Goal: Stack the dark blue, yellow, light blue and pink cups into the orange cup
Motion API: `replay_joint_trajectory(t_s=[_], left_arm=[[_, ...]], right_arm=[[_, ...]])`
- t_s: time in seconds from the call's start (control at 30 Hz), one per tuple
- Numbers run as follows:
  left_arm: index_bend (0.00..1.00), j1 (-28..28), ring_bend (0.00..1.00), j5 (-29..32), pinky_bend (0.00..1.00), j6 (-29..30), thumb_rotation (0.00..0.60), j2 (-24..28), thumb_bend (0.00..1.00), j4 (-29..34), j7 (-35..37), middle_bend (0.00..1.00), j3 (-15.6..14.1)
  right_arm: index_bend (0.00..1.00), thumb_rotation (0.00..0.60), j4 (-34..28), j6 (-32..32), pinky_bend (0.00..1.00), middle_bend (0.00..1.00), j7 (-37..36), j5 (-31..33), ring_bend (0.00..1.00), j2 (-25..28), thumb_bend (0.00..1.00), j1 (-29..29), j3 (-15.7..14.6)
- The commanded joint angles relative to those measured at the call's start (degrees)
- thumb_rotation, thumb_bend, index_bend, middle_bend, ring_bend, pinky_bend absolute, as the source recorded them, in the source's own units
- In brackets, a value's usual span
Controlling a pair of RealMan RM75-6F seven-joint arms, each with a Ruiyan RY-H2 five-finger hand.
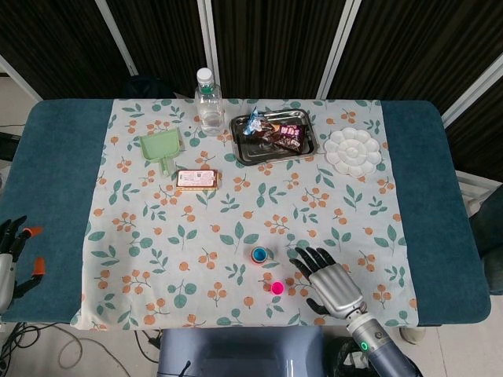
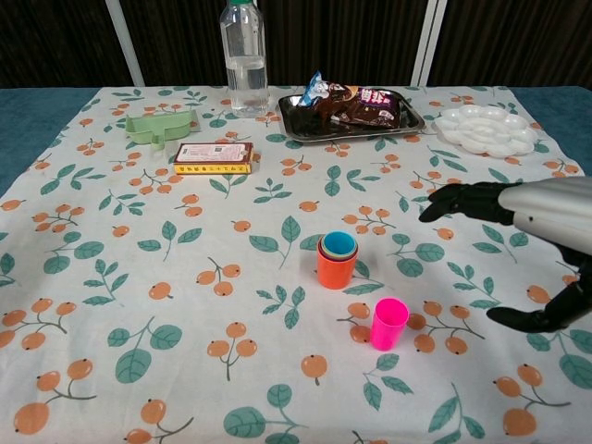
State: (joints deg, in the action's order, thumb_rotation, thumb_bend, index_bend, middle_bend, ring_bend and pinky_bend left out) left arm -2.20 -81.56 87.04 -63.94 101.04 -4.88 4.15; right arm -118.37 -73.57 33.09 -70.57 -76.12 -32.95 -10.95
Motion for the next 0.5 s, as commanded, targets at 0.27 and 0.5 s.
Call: replay_joint_trajectory(t_s=[0.27, 0.5], left_arm=[[0.25, 0.0, 0.0, 0.5, 0.05, 0.0, 0.6, -0.1, 0.46, 0.0, -0.3, 0.06, 0.1], [0.25, 0.1, 0.0, 0.7, 0.05, 0.1, 0.6, -0.2, 0.46, 0.0, -0.5, 0.06, 0.1]], right_arm=[[0.18, 0.6, 3.6, 1.0, 0.1, 0.0, 1.4, -0.8, 0.01, -6.8, 0.4, 2.6, 1.9], [0.25, 0.6, 5.2, 2.2, 0.1, 0.0, 2.3, 0.5, 0.01, -9.5, 0.4, 3.0, 3.9]])
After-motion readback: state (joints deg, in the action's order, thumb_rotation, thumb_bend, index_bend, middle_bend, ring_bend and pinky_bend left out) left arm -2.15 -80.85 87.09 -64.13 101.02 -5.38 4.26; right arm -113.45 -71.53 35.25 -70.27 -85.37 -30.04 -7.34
